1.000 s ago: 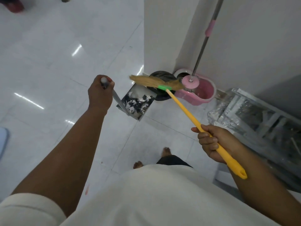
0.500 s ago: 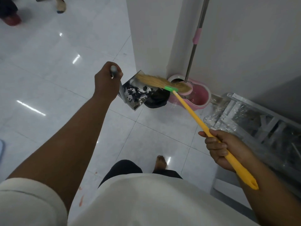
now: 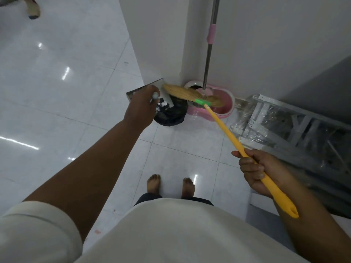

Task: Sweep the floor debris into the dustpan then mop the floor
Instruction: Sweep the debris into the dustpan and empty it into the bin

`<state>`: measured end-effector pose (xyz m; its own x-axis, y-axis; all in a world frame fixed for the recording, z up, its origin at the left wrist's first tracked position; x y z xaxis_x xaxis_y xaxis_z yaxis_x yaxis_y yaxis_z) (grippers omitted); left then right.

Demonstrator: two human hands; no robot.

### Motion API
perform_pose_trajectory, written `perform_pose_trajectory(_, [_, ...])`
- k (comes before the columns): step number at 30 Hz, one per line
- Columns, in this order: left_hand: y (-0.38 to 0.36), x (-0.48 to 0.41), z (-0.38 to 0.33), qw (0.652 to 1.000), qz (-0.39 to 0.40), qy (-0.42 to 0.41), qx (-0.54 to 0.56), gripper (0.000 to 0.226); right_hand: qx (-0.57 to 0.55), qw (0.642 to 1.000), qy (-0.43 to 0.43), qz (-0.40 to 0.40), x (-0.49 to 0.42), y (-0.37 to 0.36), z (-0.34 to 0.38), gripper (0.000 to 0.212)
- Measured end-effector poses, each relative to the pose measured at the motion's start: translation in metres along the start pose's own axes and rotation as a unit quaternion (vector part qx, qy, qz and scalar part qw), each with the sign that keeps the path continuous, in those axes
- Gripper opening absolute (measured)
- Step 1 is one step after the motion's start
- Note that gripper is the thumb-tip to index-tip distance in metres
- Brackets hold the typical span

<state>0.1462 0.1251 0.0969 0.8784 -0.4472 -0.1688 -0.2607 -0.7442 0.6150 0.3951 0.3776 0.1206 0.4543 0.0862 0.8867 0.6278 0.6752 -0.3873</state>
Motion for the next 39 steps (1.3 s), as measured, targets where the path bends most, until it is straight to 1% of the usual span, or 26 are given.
perform_pose_trajectory(12, [-0.008,0.015,-0.006,0.995,0.082,-0.054,-0.020,0.009,-0.020,1.000,0.000,0.013,-0.005,-0.003,-0.020,0.025])
perform_pose_trajectory(21, [-0.019,0.025,0.008,0.975,0.184,-0.107,-0.061,0.013,-0.016,1.000,0.003,0.027,0.002,0.003,-0.024,0.026])
perform_pose_trajectory(25, [-0.027,0.038,0.009,0.968,0.214,-0.120,-0.061,0.019,-0.017,0.999,0.002,0.028,0.002,0.003,-0.025,0.026])
perform_pose_trajectory(29, [-0.032,0.043,0.008,0.977,0.191,-0.096,-0.023,0.017,-0.022,0.999,-0.002,0.025,0.001,0.006,-0.028,0.026])
perform_pose_trajectory(32, [-0.035,0.047,0.003,0.983,0.167,-0.077,0.014,0.037,-0.017,1.000,-0.006,0.025,0.001,0.007,-0.029,0.027])
perform_pose_trajectory(34, [-0.039,0.049,0.002,0.988,0.144,-0.052,0.023,0.032,-0.016,0.999,-0.007,0.027,0.001,0.006,-0.030,0.026])
perform_pose_trajectory(36, [-0.045,0.050,0.002,0.993,0.113,-0.011,0.038,0.023,-0.015,0.999,-0.006,0.029,0.002,0.005,-0.029,0.026])
perform_pose_trajectory(37, [-0.046,0.051,0.000,0.993,0.098,0.016,0.059,0.023,-0.013,0.999,-0.006,0.030,0.003,0.005,-0.029,0.026])
perform_pose_trajectory(39, [-0.050,0.053,-0.005,0.988,0.075,0.093,0.101,0.031,-0.009,0.999,-0.007,0.032,0.004,0.004,-0.029,0.026])
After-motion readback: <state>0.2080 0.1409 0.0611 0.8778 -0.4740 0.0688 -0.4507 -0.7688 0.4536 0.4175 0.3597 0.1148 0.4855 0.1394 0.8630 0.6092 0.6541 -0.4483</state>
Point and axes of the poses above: each hand's wrist, its own x-axis away from the middle knuckle, its own y-axis out of the back of the hand, z = x × y, the point moved 1 cm from there along -x, towards the middle knuckle, and after that the axes turned 9 degrees about x, right-handed, at the moved point
